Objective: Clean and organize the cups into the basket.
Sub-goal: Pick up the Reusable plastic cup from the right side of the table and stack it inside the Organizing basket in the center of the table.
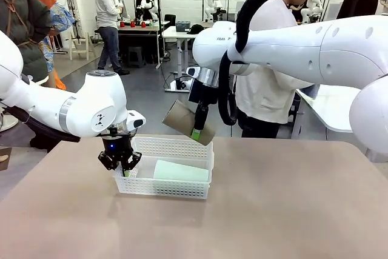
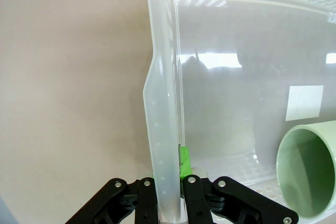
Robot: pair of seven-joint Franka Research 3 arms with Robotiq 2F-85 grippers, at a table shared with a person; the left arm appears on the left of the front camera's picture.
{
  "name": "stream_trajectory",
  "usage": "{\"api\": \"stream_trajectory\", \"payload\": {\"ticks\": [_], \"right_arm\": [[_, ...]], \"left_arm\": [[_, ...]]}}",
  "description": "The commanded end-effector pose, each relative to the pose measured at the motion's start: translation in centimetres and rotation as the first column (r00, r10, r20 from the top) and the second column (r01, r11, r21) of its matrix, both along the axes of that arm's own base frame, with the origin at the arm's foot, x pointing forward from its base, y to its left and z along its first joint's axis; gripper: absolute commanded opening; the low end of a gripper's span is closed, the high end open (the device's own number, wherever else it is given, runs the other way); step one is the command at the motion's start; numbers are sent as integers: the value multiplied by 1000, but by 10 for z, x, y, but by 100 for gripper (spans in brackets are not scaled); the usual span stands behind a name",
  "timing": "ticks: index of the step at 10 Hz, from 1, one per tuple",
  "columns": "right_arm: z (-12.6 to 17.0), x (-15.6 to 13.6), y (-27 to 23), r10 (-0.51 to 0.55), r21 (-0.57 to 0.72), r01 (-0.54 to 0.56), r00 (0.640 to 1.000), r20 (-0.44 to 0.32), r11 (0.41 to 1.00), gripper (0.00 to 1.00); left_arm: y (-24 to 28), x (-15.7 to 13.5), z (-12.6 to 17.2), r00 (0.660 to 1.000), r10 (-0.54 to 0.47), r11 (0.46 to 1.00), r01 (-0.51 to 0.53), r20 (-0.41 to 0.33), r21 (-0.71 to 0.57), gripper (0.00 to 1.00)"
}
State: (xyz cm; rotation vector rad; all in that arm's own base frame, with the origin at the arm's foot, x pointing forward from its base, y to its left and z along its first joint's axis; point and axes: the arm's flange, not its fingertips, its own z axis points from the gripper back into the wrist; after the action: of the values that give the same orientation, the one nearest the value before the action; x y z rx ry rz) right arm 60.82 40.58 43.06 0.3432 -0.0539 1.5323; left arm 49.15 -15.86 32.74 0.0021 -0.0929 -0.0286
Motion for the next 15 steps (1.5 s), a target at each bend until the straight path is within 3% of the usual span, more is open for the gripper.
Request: {"api": "stream_trajectory", "payload": {"ticks": [1,3,5,12,15], "right_arm": [[3,1,0,-13,5,13,1000,9,1000,80],[0,0,0,-1,0,1,1000,1,1000,81],[-15,-11,20,25,-80,-20,998,62,997,81],[-64,-16,48,5,-201,26,989,150,979,81],[-82,-14,46,7,-204,21,991,137,979,81]], "left_arm": [[0,0,-2,1000,-1,1000,1,-2,2,0],[0,0,-2,1000,-1,1000,1,-2,2,0],[0,0,-2,1000,-1,1000,1,-2,2,0],[0,0,-2,1000,-1,1000,1,-2,2,0],[0,0,-2,1000,-1,1000,1,-2,2,0]]}}
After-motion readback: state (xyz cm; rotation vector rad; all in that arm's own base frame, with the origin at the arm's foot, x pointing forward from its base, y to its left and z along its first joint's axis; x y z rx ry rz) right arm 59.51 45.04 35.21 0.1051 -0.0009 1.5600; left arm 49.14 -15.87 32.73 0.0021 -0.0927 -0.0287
